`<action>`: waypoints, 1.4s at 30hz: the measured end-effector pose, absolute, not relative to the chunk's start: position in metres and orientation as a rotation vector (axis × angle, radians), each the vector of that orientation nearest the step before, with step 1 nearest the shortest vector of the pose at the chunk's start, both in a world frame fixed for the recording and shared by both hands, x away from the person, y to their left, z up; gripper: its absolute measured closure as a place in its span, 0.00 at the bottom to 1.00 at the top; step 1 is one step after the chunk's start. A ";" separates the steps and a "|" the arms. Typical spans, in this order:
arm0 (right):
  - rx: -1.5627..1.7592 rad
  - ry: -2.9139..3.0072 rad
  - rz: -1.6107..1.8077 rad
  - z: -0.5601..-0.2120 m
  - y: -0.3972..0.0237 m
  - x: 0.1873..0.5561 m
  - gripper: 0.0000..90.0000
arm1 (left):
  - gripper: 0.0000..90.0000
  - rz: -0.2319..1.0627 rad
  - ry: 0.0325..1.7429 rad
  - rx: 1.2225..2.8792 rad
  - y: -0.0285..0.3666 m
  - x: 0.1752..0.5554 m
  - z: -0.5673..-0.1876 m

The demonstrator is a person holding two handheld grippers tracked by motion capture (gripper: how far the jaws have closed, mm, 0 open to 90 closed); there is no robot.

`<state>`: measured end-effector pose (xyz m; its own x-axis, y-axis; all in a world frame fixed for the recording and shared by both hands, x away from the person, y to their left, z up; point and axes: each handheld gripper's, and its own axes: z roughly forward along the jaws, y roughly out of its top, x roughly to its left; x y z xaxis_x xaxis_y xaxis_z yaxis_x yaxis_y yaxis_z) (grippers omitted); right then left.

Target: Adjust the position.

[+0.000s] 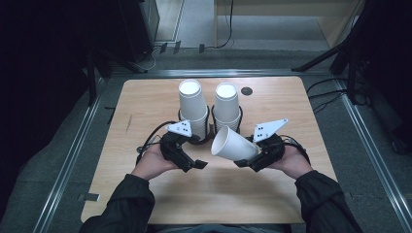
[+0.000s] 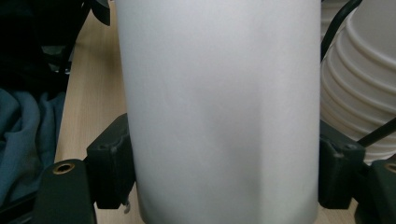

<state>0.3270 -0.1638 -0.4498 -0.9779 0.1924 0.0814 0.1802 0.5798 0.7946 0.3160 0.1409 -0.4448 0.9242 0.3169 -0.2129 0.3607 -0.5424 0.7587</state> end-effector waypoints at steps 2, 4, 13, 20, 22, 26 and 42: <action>0.332 2.770 1.414 -0.449 -0.164 0.326 0.25 | 0.00 -0.073 0.487 2.160 0.140 0.316 -0.445; 0.322 2.760 1.435 -0.447 -0.165 0.326 0.25 | 0.00 -0.081 0.490 2.145 0.138 0.316 -0.445; 0.292 2.739 1.500 -0.444 -0.160 0.323 0.25 | 0.00 -0.093 0.469 2.095 0.124 0.312 -0.444; 0.260 2.783 1.477 -0.449 -0.148 0.320 0.25 | 0.00 -0.121 0.470 2.052 0.116 0.312 -0.444; 0.238 2.784 1.474 -0.450 -0.145 0.319 0.25 | 0.00 -0.119 0.469 2.040 0.114 0.311 -0.443; 0.222 2.792 1.469 -0.451 -0.139 0.318 0.25 | 0.01 -0.135 0.479 2.019 0.113 0.311 -0.442; 0.231 2.823 1.428 -0.454 -0.132 0.317 0.25 | 0.15 -0.152 0.484 2.037 0.115 0.313 -0.439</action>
<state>0.3166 -0.1317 -0.4543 -0.9889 0.1161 0.0926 0.1434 0.5840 0.7990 0.3125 0.1148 -0.4390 0.9122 0.2737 -0.3048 0.3989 -0.4241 0.8130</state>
